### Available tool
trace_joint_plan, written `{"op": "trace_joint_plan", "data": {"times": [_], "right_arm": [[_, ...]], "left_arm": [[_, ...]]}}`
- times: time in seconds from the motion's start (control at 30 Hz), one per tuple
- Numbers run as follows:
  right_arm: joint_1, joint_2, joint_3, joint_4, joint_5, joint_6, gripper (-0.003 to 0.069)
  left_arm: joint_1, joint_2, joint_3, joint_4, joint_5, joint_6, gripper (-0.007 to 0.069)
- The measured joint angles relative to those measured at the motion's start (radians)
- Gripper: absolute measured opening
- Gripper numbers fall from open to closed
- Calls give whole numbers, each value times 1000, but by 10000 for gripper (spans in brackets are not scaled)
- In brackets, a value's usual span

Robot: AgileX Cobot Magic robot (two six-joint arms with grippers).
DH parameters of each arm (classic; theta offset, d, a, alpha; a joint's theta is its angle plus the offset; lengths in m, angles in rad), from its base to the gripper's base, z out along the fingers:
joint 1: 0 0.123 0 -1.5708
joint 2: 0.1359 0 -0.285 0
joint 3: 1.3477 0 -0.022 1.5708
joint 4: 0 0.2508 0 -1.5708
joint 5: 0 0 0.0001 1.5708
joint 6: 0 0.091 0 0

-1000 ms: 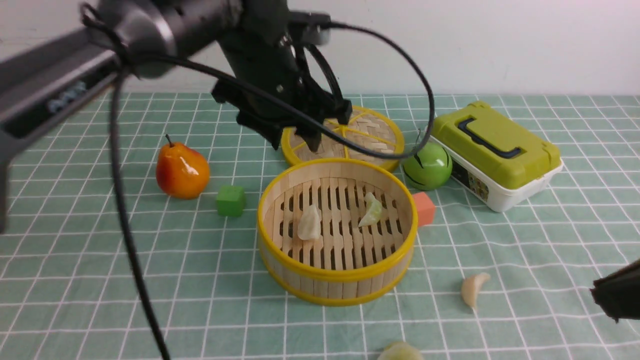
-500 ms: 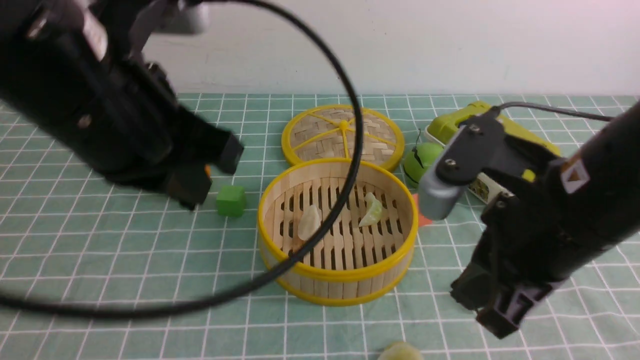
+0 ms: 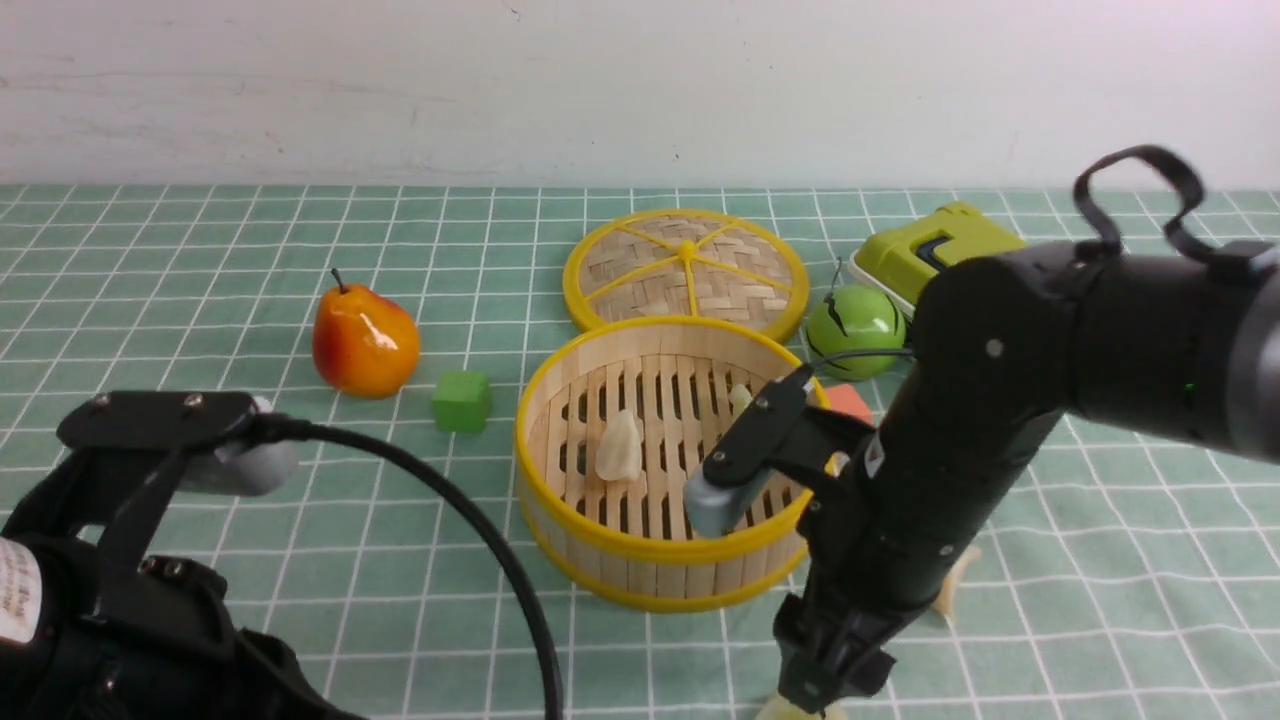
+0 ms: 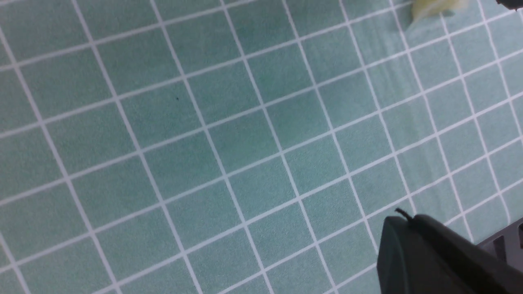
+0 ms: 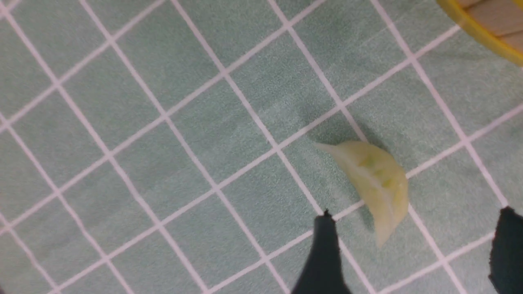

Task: Put the dumplings into the steamer on the table with the blue tablecloth.
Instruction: 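Reach for and grasp a dumpling lying on the table beside the steamer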

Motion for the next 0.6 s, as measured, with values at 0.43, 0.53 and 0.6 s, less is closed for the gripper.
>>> {"op": "trace_joint_plan", "data": {"times": [0.43, 0.53, 0.6], "right_arm": [[0, 150, -9, 22, -103, -70, 292], [0, 150, -10, 23, -105, -70, 173], [0, 150, -27, 11, -80, -65, 187]], "left_arm": [[0, 0, 8, 0, -38, 0, -14], [0, 0, 8, 0, -38, 0, -14], [0, 0, 8, 1, -38, 0, -14]]}}
